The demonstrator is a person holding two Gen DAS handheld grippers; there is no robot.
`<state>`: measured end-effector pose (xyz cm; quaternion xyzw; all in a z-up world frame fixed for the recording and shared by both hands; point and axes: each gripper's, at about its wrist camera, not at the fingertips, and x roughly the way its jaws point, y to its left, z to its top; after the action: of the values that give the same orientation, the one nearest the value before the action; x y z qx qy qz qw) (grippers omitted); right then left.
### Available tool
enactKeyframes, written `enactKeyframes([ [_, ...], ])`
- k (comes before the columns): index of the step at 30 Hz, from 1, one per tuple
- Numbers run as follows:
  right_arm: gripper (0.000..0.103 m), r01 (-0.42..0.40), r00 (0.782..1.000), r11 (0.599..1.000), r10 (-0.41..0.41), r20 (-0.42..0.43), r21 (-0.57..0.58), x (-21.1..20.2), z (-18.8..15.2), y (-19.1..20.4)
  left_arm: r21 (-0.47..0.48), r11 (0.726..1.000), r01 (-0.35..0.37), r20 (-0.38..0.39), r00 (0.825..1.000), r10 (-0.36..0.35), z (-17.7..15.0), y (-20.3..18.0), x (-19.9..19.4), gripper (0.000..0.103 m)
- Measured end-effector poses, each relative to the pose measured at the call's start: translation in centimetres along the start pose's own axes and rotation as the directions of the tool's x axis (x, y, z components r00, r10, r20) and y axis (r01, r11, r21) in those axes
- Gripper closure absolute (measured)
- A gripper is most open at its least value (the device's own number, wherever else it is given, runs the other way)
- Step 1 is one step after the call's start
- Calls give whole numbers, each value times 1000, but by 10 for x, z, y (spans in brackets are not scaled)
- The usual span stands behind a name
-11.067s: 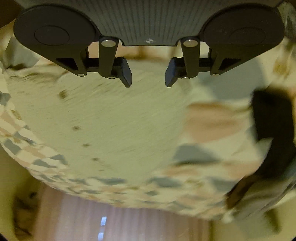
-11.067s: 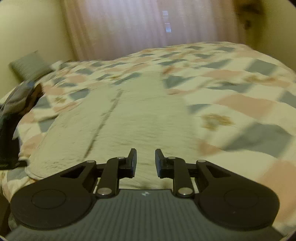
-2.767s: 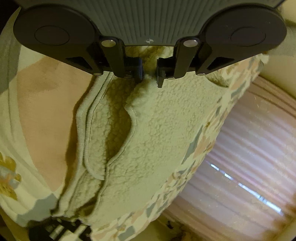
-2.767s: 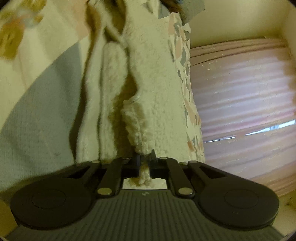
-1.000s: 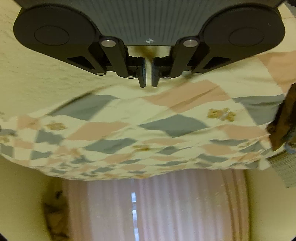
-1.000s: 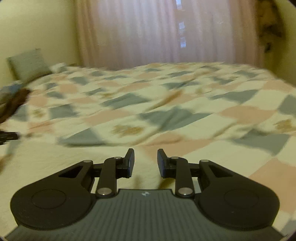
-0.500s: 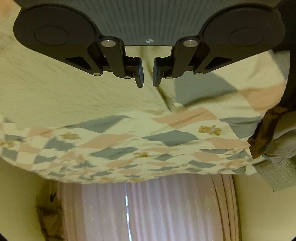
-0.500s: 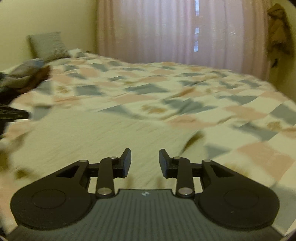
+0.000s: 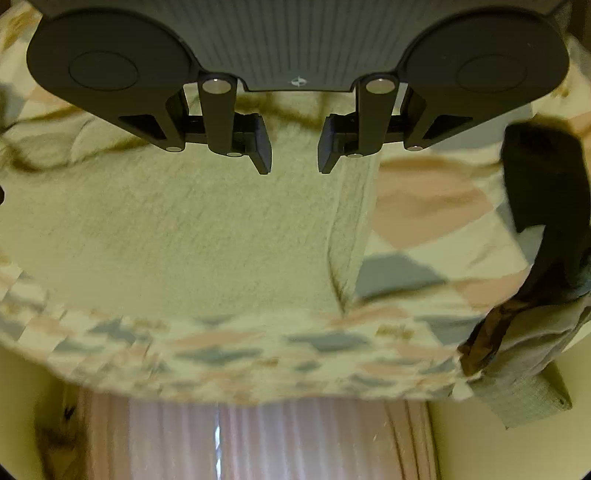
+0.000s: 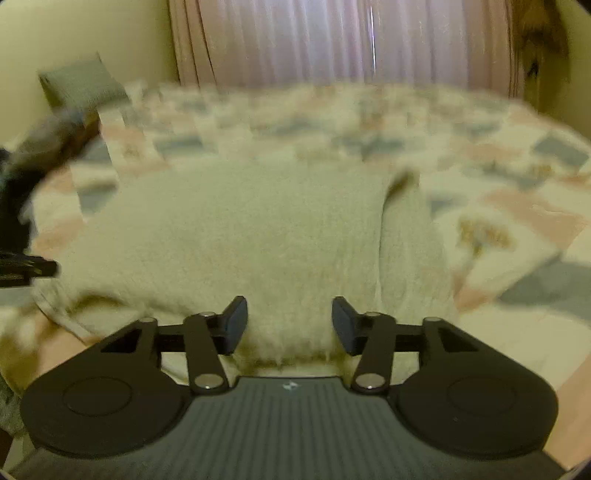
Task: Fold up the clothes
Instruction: 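Pull both grippers back above the folded vest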
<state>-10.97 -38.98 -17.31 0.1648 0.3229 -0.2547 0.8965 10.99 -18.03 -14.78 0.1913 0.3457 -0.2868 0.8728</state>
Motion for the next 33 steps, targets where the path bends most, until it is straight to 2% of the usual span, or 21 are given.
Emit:
enactKeyframes([
  [1,58,2,1000,1000,-2,-28,14,6,-1,-2,2,1000,-26,-34,999,26,-2,-2,2,72],
  [2,58,-9,1000,999,9,-13,33,1,1,-1,-8,999,-39,-48,998,39,-4,-3,-1,72],
  [5,52,-34,999,997,32,31,71,-14,5,2,-28,999,-31,-3,1000,31,-8,-2,-27,71],
  [6,44,-35,999,997,33,37,73,-20,7,4,-26,999,-36,6,999,37,-9,-1,-33,70],
  [7,41,-36,998,997,33,44,75,-25,7,7,-24,999,-43,14,999,43,-9,-1,-40,70],
  [9,41,-42,997,996,37,61,79,-35,6,10,-30,998,-50,29,998,51,-11,0,-52,70],
  [14,35,-46,996,994,38,82,96,-58,-5,18,-55,997,-52,65,996,56,-15,2,-79,61],
  [20,21,-42,993,993,28,116,114,-89,-14,23,-68,997,-44,86,995,50,-24,-1,-105,56],
  [22,13,-45,990,992,29,138,117,-101,-16,24,-75,996,-40,95,994,47,-28,-1,-113,53],
  [27,9,-45,985,991,23,170,125,-126,-23,25,-86,996,-28,114,993,38,-37,-4,-133,45],
  [33,8,-36,988,984,8,157,172,-134,-36,11,-79,997,-23,124,992,33,-48,-12,-149,41],
])
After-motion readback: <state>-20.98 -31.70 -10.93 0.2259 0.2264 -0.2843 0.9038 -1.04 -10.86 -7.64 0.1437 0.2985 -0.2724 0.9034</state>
